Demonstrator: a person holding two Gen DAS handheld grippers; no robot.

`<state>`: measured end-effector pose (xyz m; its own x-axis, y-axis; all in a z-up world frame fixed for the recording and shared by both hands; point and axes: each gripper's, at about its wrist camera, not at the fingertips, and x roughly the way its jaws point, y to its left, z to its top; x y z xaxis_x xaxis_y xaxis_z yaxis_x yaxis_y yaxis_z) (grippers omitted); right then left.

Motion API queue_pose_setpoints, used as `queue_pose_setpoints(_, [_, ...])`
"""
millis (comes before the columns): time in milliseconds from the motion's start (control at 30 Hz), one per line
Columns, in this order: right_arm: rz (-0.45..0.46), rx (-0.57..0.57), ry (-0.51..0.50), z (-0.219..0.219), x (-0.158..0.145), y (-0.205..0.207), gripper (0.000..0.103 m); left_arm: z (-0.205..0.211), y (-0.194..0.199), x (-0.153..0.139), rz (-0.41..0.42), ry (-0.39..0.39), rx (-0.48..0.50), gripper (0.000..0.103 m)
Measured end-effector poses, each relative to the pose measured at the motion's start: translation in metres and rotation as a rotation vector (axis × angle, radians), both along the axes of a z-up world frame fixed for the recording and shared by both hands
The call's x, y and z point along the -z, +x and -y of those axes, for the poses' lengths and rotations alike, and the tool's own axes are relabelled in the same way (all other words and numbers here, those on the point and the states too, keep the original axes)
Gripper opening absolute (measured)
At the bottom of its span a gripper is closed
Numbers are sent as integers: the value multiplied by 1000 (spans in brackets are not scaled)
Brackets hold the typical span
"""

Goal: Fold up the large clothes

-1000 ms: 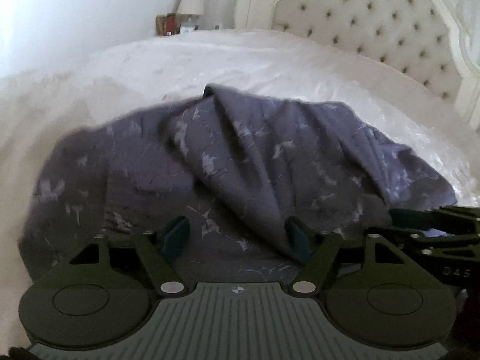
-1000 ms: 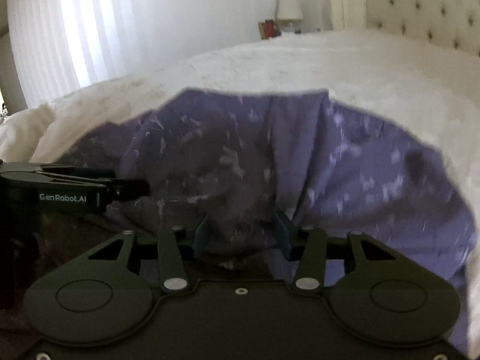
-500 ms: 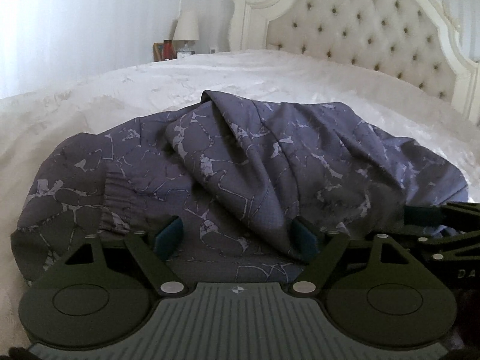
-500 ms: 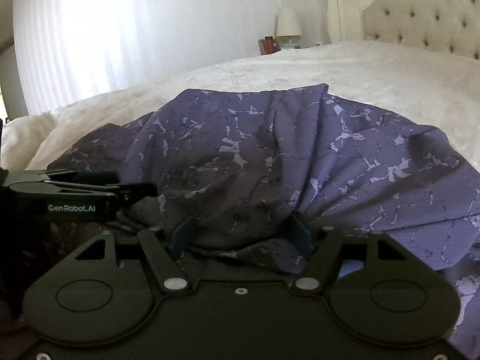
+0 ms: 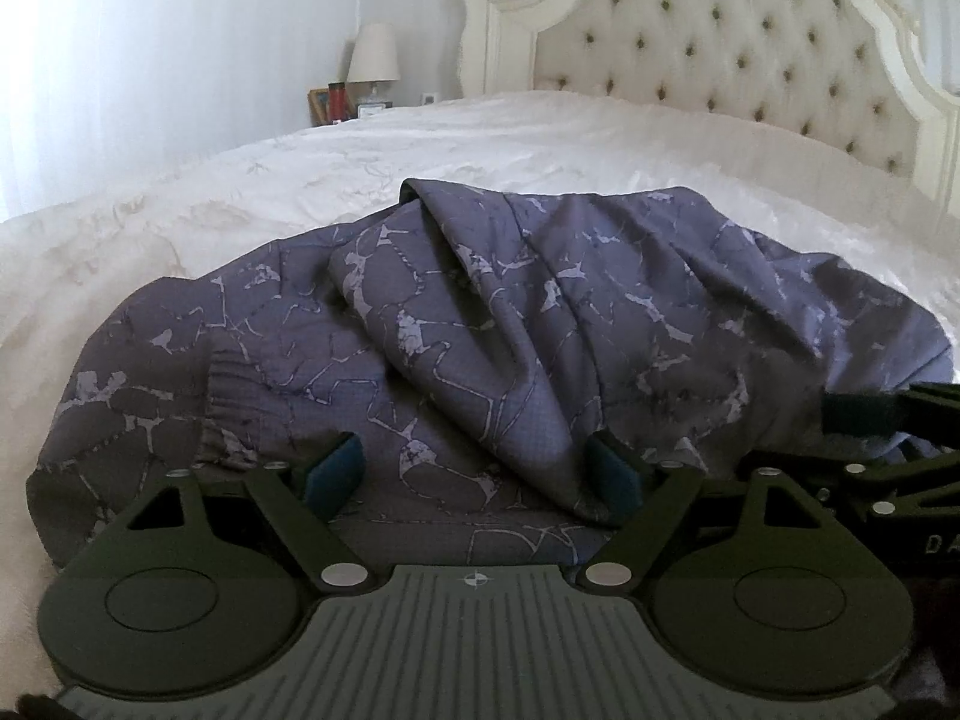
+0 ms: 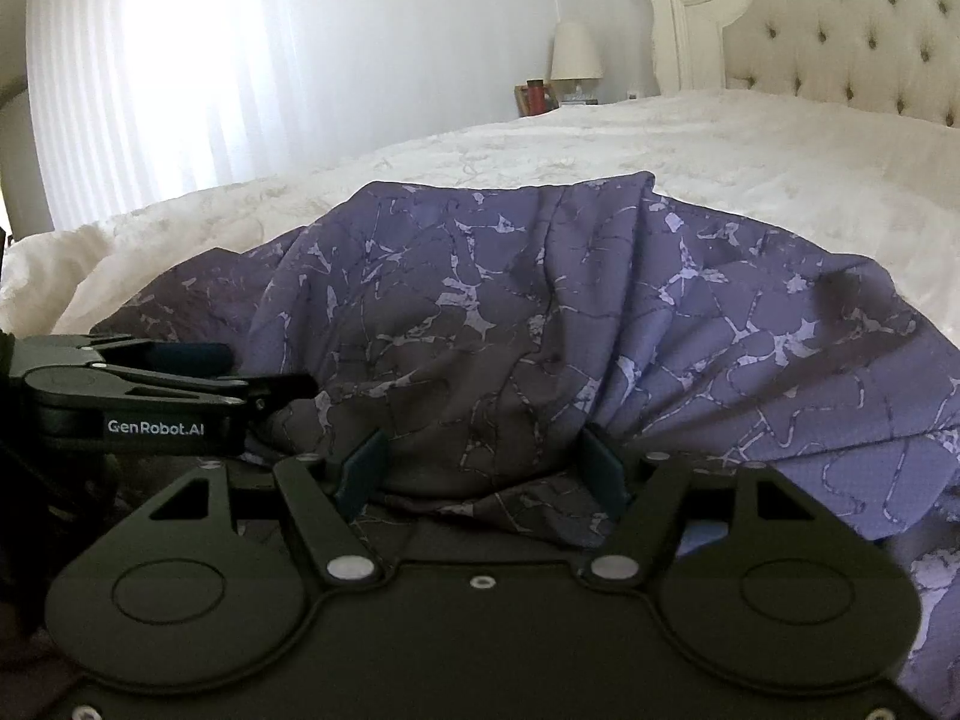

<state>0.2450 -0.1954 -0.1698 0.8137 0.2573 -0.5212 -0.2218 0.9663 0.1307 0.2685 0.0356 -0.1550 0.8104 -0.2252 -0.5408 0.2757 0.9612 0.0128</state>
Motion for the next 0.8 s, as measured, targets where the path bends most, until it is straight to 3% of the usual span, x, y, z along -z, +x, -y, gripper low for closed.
queue_pose_setpoints(133, [-5,-5,-3,-2,-1,1,79,-1,0,-1,-3,-1,-1,83])
queue_pose_setpoints(233, [-18,-33,-13,-5,-3,2,102,-3,1,-4,-23,-17,-2,83])
queue_pose_setpoints(400, [-42,-94,-27,-9,-17,-8,102,-7,-15,-22,-44,-17,-24,83])
queue_pose_setpoints(533, [16,-135,21,2,-44,-45,102,-20,-59,-47,22,-34,-25,83])
queue_pose_setpoints(700, [19,-158,33,28,-76,-101,102,-39,-129,-76,131,67,-133,83])
queue_pose_setpoints(800, [-31,-152,63,48,-89,-132,102,-58,-153,-83,66,69,-77,83])
